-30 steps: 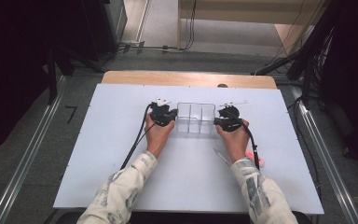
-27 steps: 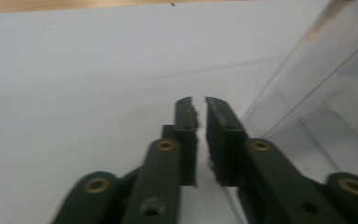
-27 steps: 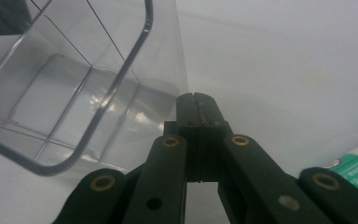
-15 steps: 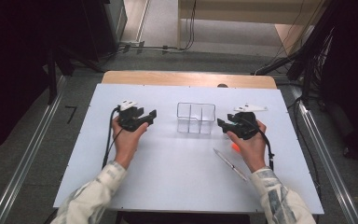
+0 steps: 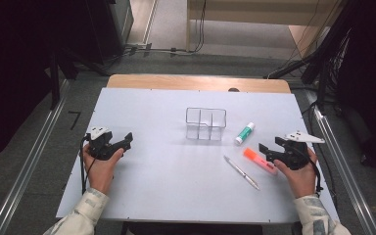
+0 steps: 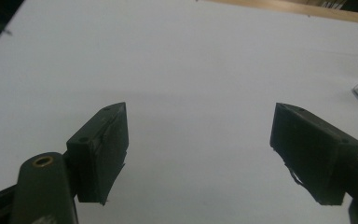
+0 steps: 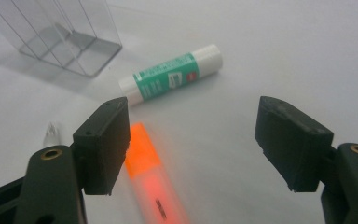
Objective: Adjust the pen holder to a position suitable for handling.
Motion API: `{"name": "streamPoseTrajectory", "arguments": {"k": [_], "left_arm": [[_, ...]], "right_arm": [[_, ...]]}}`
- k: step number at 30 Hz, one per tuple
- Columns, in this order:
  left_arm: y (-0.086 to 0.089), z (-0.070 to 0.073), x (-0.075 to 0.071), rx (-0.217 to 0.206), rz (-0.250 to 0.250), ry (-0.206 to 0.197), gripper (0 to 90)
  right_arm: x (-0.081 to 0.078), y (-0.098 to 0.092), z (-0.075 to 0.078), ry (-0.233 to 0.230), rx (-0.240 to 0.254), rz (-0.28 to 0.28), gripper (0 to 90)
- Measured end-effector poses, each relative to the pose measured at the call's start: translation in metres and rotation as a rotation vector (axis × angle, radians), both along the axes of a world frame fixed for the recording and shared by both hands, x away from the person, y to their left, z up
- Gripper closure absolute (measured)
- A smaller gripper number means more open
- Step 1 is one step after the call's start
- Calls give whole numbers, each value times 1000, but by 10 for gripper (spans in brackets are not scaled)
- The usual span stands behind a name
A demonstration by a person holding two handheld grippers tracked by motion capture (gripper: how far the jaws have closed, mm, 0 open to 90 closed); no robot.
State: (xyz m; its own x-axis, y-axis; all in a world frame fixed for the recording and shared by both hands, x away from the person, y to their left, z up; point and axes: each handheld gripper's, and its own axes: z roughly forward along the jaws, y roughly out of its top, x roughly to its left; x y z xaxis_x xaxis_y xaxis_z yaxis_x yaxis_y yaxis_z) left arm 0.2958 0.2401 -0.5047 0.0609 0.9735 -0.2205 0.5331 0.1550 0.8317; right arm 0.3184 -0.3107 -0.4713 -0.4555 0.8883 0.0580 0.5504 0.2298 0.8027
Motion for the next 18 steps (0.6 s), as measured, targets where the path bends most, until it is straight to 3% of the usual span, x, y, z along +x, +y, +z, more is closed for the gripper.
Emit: {"name": "streamPoseTrajectory", "arguments": {"k": [8, 13, 18], "left_arm": [[-11, 5, -10, 68, -37, -34, 199], [-6, 4, -8, 39, -24, -29, 198], [-4, 3, -7, 39, -20, -29, 199]], "right_arm": [[-17, -10, -2, 5, 18, -18, 227], [-17, -10, -4, 17, 16, -26, 227], [-16, -10, -6, 24, 9, -25, 227]]}}
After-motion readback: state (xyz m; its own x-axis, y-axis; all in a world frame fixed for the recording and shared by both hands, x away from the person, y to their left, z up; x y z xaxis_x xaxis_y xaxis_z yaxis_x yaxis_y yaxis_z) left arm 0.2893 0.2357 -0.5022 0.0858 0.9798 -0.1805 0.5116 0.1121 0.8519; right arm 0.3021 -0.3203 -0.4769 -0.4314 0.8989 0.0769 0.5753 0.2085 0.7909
